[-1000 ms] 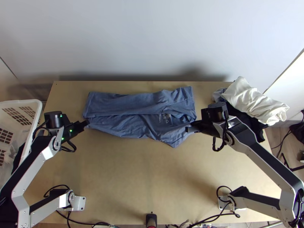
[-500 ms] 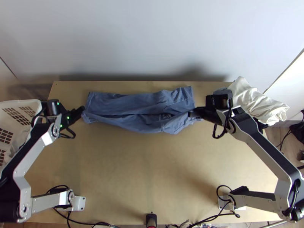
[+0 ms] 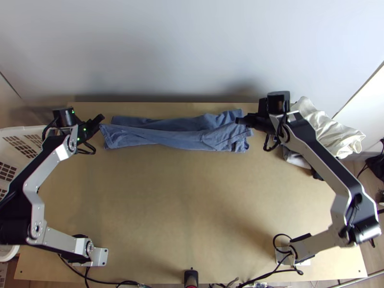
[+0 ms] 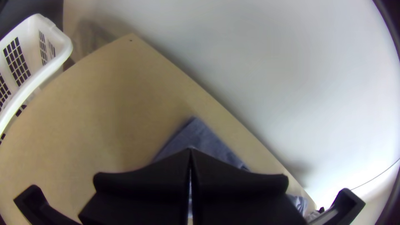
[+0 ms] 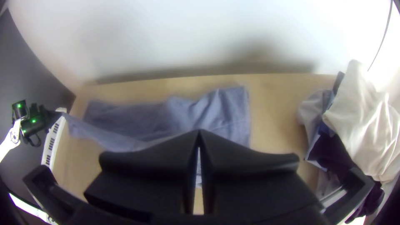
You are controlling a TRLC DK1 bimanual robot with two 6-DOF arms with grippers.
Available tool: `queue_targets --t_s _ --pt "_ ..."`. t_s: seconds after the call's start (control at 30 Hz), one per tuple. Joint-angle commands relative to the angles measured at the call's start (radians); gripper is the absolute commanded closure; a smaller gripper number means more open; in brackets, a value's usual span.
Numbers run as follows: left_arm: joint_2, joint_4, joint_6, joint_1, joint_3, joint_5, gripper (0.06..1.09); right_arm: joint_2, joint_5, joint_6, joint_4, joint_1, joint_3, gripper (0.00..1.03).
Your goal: Fold the t-shirt
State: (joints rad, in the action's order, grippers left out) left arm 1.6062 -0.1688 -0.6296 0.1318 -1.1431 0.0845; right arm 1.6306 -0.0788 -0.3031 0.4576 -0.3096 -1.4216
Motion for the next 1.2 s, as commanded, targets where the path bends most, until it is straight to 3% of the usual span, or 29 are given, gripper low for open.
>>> queue_targets --t_s 0.0,0.4,0.93,0.97,1.0,1.07,1.1,1.17 --pt "0.132 0.006 -0.005 0.009 -0.075 -0.022 1.05 0.130 -0.001 0.005 -0.010 0.032 -0.099 1.00" --pt "0.293 -0.001 -0.010 -0.032 -0.126 -0.100 1.05 0.353 0.001 -0.001 -0.054 0.084 -0.183 1.00" --pt "0.391 -0.063 0.008 -0.046 -0.211 -0.163 1.04 0.411 0.002 0.005 -0.037 0.060 -0.134 1.00" --pt "0.386 -0.083 0.011 -0.046 -0.221 -0.160 1.00 0.397 0.002 0.007 -0.037 0.058 -0.126 0.96" --pt "0.380 -0.107 0.014 -0.046 -0.230 -0.158 0.88 0.371 0.002 0.010 -0.036 0.055 -0.109 0.80" --pt "0.357 -0.126 0.030 -0.041 -0.234 -0.150 0.46 0.311 0.001 0.007 -0.042 0.049 -0.066 0.21" --pt "0.342 -0.143 0.034 -0.038 -0.234 -0.138 0.27 0.288 0.001 0.004 -0.042 0.049 -0.056 0.03" --pt "0.307 -0.156 0.036 -0.032 -0.227 -0.129 0.23 0.245 0.001 0.005 -0.036 0.043 -0.043 0.04"
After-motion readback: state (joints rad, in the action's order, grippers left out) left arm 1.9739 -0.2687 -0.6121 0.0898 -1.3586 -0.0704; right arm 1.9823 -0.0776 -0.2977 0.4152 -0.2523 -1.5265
